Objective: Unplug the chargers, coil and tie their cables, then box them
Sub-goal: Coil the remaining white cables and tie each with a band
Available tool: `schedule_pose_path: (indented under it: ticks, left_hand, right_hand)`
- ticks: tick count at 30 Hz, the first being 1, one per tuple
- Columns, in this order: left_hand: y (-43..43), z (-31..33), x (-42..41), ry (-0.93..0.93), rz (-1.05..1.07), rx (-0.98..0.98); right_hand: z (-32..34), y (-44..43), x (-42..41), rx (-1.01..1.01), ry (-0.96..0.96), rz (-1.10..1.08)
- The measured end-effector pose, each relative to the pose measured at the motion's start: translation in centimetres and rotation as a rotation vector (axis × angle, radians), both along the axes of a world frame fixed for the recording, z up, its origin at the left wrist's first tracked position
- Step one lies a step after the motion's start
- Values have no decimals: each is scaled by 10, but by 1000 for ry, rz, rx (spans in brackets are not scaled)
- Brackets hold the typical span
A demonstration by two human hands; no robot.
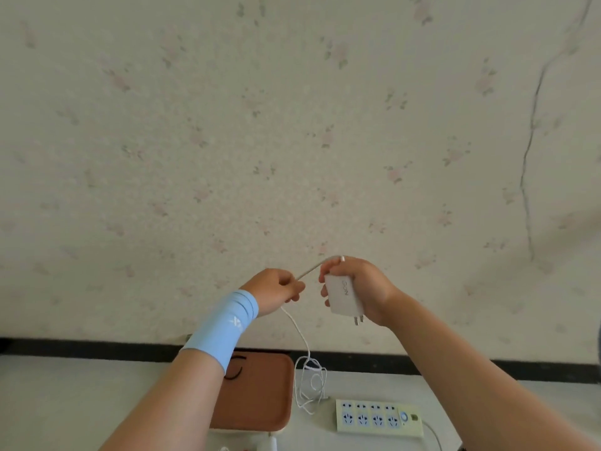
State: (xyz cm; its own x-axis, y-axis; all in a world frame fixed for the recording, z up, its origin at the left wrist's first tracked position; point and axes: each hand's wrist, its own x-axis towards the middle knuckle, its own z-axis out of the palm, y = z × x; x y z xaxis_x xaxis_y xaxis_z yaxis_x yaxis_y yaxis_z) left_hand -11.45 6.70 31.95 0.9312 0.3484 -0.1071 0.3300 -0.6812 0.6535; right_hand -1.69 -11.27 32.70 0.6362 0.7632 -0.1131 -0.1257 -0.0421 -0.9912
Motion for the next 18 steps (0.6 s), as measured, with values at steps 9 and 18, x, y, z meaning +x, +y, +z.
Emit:
schedule_pose_path:
  ticks: [9,18]
  left_hand:
    - [-11,29,12,-353,123,-617]
    - [1,31,-2,-399,-62,95]
  right_hand:
    - [-20,5,3,-462,-289,330]
    - [-8,2,-1,-662,-31,638]
